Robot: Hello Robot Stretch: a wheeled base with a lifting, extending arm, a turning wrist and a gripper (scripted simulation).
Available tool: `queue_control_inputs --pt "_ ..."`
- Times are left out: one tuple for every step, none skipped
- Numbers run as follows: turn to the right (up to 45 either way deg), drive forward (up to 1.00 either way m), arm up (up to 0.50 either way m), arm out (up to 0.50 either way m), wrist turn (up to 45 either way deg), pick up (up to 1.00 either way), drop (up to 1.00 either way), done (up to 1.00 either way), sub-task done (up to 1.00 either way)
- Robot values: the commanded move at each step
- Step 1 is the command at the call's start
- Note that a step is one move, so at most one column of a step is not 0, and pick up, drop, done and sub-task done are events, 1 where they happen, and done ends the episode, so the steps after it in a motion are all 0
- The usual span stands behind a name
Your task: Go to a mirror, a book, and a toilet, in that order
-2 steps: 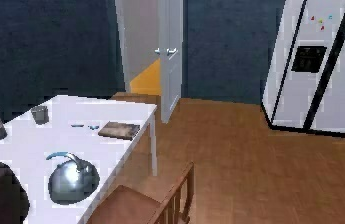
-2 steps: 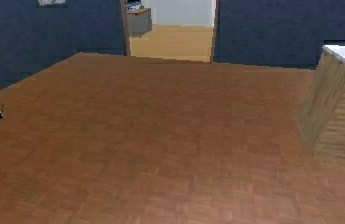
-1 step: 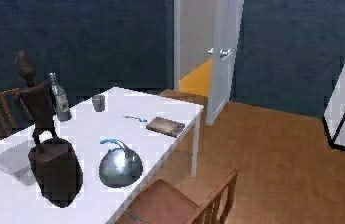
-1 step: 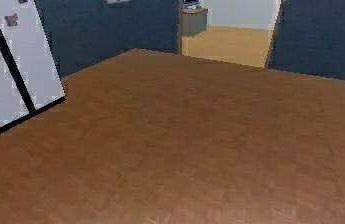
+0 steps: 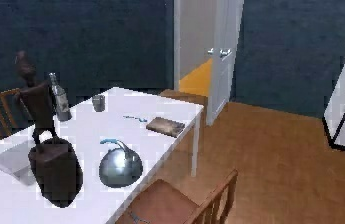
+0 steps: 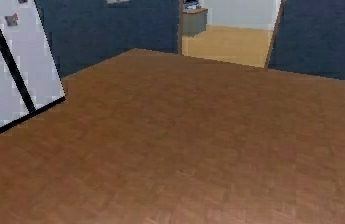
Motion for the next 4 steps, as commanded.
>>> queue_control_inputs --pt "45.0 0.00 0.00 0.00 0.0 0.00 0.00 0.00 0.00" --pt "45.0 0.00 0.00 0.00 0.0 0.00 0.00 0.00 0.00" --pt "45.0 0.00 0.00 0.00 0.0 0.00 0.00 0.00 0.00" --pt "15.0 0.00 0.00 0.00 0.0 0.00 0.00 0.00 0.00"
